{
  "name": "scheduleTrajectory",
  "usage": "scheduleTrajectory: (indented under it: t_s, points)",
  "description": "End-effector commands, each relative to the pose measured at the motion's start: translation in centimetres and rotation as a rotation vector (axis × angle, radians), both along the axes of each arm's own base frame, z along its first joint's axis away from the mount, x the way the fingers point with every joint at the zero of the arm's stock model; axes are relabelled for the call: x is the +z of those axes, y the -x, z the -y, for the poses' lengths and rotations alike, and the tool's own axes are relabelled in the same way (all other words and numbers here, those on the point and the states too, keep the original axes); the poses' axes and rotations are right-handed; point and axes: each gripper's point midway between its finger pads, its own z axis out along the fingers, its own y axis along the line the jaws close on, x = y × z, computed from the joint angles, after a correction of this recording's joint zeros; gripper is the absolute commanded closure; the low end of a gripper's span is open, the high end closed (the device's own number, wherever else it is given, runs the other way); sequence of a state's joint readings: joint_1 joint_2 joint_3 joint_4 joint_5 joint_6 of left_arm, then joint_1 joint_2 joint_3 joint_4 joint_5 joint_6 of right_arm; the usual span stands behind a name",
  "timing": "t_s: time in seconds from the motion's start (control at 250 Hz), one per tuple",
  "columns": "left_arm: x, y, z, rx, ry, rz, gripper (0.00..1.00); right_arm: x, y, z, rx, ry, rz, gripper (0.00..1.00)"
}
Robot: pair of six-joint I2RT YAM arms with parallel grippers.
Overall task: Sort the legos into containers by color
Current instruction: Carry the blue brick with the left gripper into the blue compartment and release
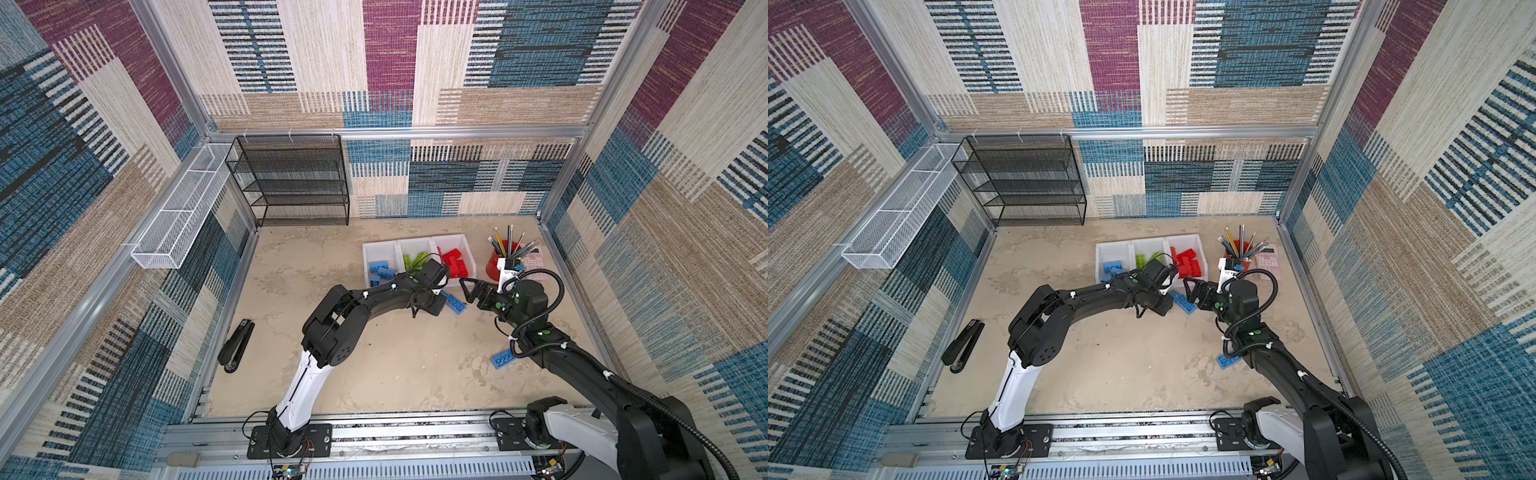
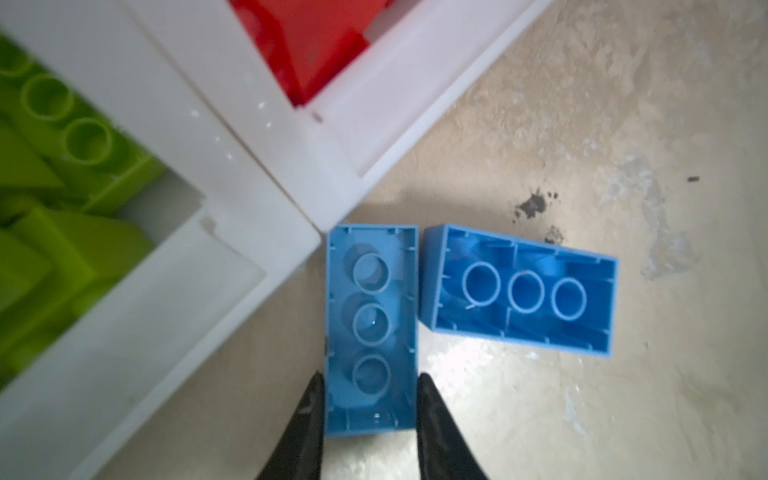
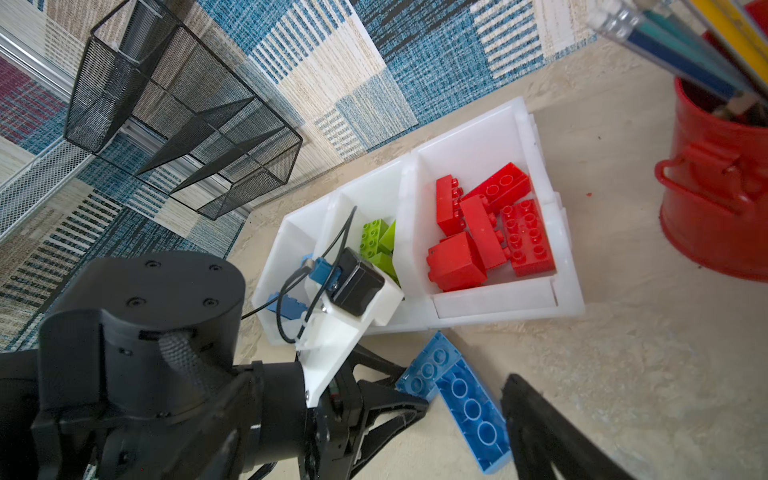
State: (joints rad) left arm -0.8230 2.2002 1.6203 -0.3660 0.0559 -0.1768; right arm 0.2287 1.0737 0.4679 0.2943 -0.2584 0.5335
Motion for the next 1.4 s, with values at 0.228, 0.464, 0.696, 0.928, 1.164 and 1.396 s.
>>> scheduleTrajectory:
  t_s: [0.228, 0.464, 0.696, 0.928, 1.164, 1.396]
  points:
    - [2.6, 3.5, -2.5, 0.045, 0.049, -0.053, 0.77, 1.0, 0.3, -0.4, 0.019, -0.025, 0.036, 0.06]
    - [4.8, 6.5, -5.7, 0.090, 0.079, -0.068, 0.77, 1.0, 0.6, -0.6, 0.037, -0.032, 0.036, 0.07]
    - [6.7, 7.8, -10.0, 0.185, 0.084, -0.090, 0.79, 0.8, 0.7, -1.2, 0.066, -0.054, 0.025, 0.06]
    - [9.8, 7.3, -14.1, 0.295, 0.151, -0.058, 0.79, 0.8, 1.0, -1.4, 0.081, -0.062, 0.025, 0.06]
    - [12.3, 4.5, -17.0, 0.399, 0.213, -0.050, 0.78, 1.1, 1.3, -1.6, 0.097, -0.078, 0.032, 0.06]
    - [13.8, 0.1, -17.6, 0.454, 0.231, -0.046, 0.78, 1.4, 1.6, -1.8, 0.112, -0.090, 0.041, 0.06]
